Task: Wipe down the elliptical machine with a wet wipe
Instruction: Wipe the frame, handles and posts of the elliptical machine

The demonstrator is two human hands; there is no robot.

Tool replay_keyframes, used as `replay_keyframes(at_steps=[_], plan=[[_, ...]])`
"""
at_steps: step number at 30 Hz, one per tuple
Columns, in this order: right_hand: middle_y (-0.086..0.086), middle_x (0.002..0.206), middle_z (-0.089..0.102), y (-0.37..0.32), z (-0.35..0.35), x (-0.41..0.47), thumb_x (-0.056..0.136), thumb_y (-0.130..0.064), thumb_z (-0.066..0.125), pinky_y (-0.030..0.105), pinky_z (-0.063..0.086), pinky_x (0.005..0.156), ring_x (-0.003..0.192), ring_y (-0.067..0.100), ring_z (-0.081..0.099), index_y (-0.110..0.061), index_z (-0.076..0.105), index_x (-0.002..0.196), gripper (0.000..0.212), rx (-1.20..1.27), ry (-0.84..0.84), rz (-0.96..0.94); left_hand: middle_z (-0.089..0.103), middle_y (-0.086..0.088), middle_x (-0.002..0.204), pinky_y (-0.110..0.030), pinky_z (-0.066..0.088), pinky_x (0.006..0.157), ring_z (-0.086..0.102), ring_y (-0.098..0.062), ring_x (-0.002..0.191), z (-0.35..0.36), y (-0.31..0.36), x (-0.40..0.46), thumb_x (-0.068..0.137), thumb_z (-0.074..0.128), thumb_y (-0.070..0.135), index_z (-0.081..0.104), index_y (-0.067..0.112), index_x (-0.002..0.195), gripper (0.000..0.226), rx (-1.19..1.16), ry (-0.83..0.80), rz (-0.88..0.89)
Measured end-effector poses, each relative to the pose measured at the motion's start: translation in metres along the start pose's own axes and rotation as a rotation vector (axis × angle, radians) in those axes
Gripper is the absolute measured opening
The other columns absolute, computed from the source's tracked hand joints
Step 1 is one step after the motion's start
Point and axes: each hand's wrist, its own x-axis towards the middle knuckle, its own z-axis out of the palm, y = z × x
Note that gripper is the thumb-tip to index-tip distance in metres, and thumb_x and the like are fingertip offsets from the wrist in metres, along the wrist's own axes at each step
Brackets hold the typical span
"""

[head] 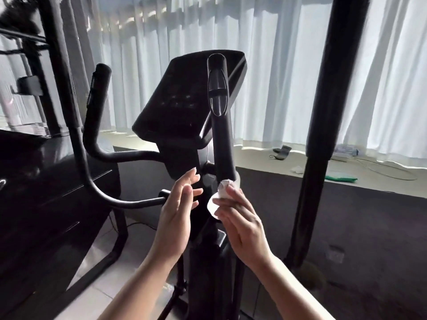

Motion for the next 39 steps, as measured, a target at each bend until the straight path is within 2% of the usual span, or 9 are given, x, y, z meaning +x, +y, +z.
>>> replay_keyframes(at_steps=[3, 6, 10, 13, 16, 22, 29, 34, 39], plan=[[-0.006, 0.112, 0.07, 0.006, -0.011, -0.038, 0.101, -0.02, 0.044, 0.038, 0.047, 0.101, 0.131, 0.012, 0.049, -0.007, 0.069, 0.093, 0.029, 0.059, 0.068, 0.27, 0.058, 0.027, 0.124, -0.027, 0.046, 0.099, 0.06, -0.001, 0.112, 0.008, -0.001, -0.003, 0.085, 0.033, 0.063, 0.048, 0.046, 0.127, 0.048, 0.048, -0.039, -0.008], [-0.008, 0.112, 0.07, -0.001, -0.018, -0.038, 0.101, -0.03, 0.043, 0.048, 0.049, 0.094, 0.128, 0.011, 0.052, -0.019, 0.066, 0.094, 0.025, 0.169, 0.34, 0.489, 0.058, 0.026, 0.126, -0.033, 0.043, 0.104, 0.058, -0.001, 0.116, 0.019, -0.001, -0.004, 0.087, 0.033, 0.062, 0.048, 0.044, 0.129, 0.048, 0.062, -0.073, -0.023], [0.002, 0.117, 0.066, -0.028, -0.024, 0.048, 0.1, -0.018, 0.042, 0.052, 0.048, 0.096, 0.131, 0.019, 0.05, -0.015, 0.062, 0.103, 0.021, 0.307, 0.61, 0.367, 0.061, 0.018, 0.129, -0.036, 0.042, 0.105, 0.057, -0.005, 0.121, 0.032, 0.0, -0.007, 0.089, 0.031, 0.06, 0.05, 0.039, 0.131, 0.05, 0.024, -0.084, -0.072], [0.011, 0.131, 0.057, -0.038, -0.013, 0.102, 0.096, -0.012, 0.049, 0.044, 0.045, 0.104, 0.133, 0.024, 0.047, 0.001, 0.06, 0.117, 0.027, 0.31, 0.505, 0.187, 0.061, 0.012, 0.133, -0.038, 0.04, 0.107, 0.055, -0.007, 0.125, 0.035, 0.002, -0.008, 0.09, 0.033, 0.062, 0.05, 0.028, 0.137, 0.061, -0.042, -0.074, -0.107], [0.016, 0.131, 0.058, -0.027, 0.012, 0.1, 0.093, -0.005, 0.058, 0.041, 0.044, 0.106, 0.132, 0.027, 0.048, 0.005, 0.068, 0.112, 0.023, 0.141, 0.305, 0.088, 0.062, 0.006, 0.133, -0.038, 0.037, 0.107, 0.053, -0.01, 0.128, 0.035, 0.005, -0.009, 0.09, 0.035, 0.066, 0.052, 0.023, 0.136, 0.066, -0.141, -0.082, -0.168], [0.018, 0.133, 0.056, -0.009, 0.021, 0.03, 0.099, -0.005, 0.045, 0.037, 0.038, 0.111, 0.135, 0.028, 0.044, 0.006, 0.068, 0.111, 0.028, 0.073, 0.3, 0.024, 0.07, -0.002, 0.12, -0.036, 0.042, 0.1, 0.061, -0.012, 0.12, 0.032, 0.011, -0.009, 0.093, 0.032, 0.053, 0.061, 0.018, 0.119, 0.052, -0.257, -0.017, -0.29], [0.003, 0.131, 0.061, 0.009, 0.017, -0.049, 0.096, -0.007, 0.046, 0.027, 0.044, 0.104, 0.123, 0.019, 0.058, -0.011, 0.064, 0.122, 0.032, 0.222, 0.433, 0.498, 0.065, 0.004, 0.129, -0.038, 0.042, 0.103, 0.056, -0.01, 0.125, 0.039, 0.013, -0.014, 0.091, 0.03, 0.05, 0.05, 0.019, 0.136, 0.058, -0.226, -0.021, -0.3], [-0.001, 0.128, 0.062, 0.044, 0.008, 0.02, 0.099, -0.025, 0.047, 0.029, 0.047, 0.1, 0.124, 0.009, 0.054, -0.007, 0.068, 0.114, 0.032, 0.221, 0.607, 0.711, 0.06, 0.015, 0.133, -0.033, 0.039, 0.103, 0.051, -0.001, 0.127, 0.04, 0.013, -0.017, 0.088, 0.028, 0.053, 0.05, 0.026, 0.134, 0.057, -0.103, -0.067, -0.278], [-0.001, 0.114, 0.069, 0.08, 0.033, 0.049, 0.099, -0.016, 0.05, 0.026, 0.041, 0.102, 0.119, 0.013, 0.056, -0.015, 0.072, 0.096, 0.022, 0.589, 0.317, 0.948, 0.051, 0.025, 0.139, -0.033, 0.034, 0.109, 0.043, 0.004, 0.133, 0.041, 0.016, -0.02, 0.089, 0.026, 0.054, 0.043, 0.032, 0.139, 0.057, -0.048, -0.119, -0.268]])
